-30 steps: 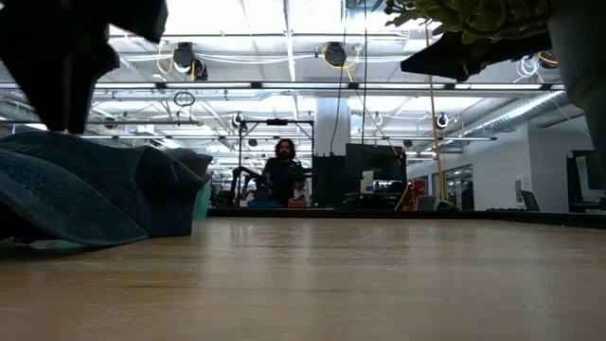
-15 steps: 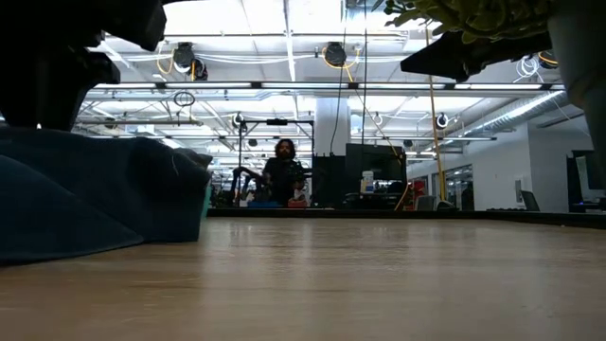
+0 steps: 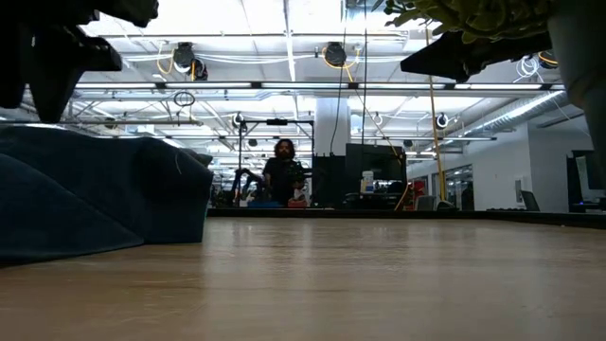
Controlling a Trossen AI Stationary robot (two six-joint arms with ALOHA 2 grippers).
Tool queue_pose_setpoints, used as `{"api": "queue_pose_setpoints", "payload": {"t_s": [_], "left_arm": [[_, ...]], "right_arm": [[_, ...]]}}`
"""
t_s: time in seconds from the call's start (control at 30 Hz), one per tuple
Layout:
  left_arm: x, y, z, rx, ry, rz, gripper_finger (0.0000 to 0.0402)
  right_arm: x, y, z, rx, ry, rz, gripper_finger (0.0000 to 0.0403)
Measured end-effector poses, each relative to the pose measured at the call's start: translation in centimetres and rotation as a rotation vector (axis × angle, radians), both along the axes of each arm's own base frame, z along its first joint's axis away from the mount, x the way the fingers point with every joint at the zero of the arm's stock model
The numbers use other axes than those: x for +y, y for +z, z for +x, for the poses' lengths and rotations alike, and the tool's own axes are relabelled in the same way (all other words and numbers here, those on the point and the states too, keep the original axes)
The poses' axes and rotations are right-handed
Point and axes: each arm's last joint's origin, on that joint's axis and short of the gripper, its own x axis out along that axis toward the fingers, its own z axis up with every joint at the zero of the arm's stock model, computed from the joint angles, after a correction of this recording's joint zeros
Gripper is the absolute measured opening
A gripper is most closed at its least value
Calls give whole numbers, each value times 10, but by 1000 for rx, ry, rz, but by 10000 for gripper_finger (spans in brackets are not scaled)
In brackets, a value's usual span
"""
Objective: Pick & Place hat
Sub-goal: Put the top blue cap into the orange bin
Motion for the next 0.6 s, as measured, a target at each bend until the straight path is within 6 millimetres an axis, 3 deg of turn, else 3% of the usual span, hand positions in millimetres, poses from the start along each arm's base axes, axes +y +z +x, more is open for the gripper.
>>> {"api": "queue_pose_setpoints", "payload": {"t_s": [0.37, 0.6], "left_arm": [[-7, 4, 13, -158, -21, -52, 135], [-14, 2, 11, -169, -9, -22, 129]], "right_arm": [[0, 0, 0, 0, 0, 0, 39], [0, 0, 0, 0, 0, 0, 41]]}}
